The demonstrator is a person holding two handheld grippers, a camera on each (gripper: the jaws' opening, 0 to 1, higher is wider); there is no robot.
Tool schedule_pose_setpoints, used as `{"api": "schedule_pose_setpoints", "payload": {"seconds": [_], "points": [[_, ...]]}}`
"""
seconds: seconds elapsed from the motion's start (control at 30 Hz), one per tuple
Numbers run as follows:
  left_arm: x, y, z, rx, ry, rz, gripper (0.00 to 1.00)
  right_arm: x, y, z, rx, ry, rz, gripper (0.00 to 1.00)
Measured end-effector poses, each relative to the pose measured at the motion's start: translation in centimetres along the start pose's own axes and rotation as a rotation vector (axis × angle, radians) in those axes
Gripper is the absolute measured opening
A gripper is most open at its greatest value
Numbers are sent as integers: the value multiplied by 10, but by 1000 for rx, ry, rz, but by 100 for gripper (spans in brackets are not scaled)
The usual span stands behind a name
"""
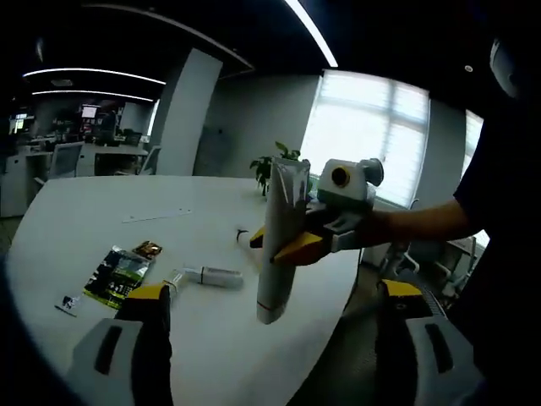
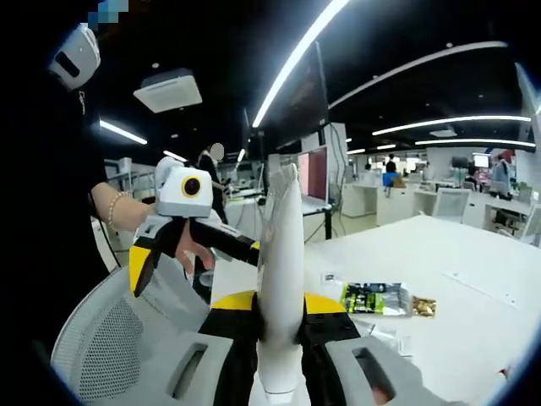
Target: Arrange the skincare products in the storage area until every visible bottle or jar stands upright without overlapping.
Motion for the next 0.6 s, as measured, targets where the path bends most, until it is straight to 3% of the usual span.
{"api": "schedule_pose_setpoints", "payload": {"seconds": [0.6], "points": [[-9,-3,-14,-20,-16,35,99,13,4,-10,-4,-7,-12,8]]}}
Point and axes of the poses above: the point that each gripper's makers call its tool centre point, and the gripper's own axes: y roughly forward along the fingers, x roughly to its right, z roughly out of its top, the point moved 1 cm from there along -y, roughly backward along the fingers, and after that the axes turned 5 degrees about -y, right-handed, at the moved point
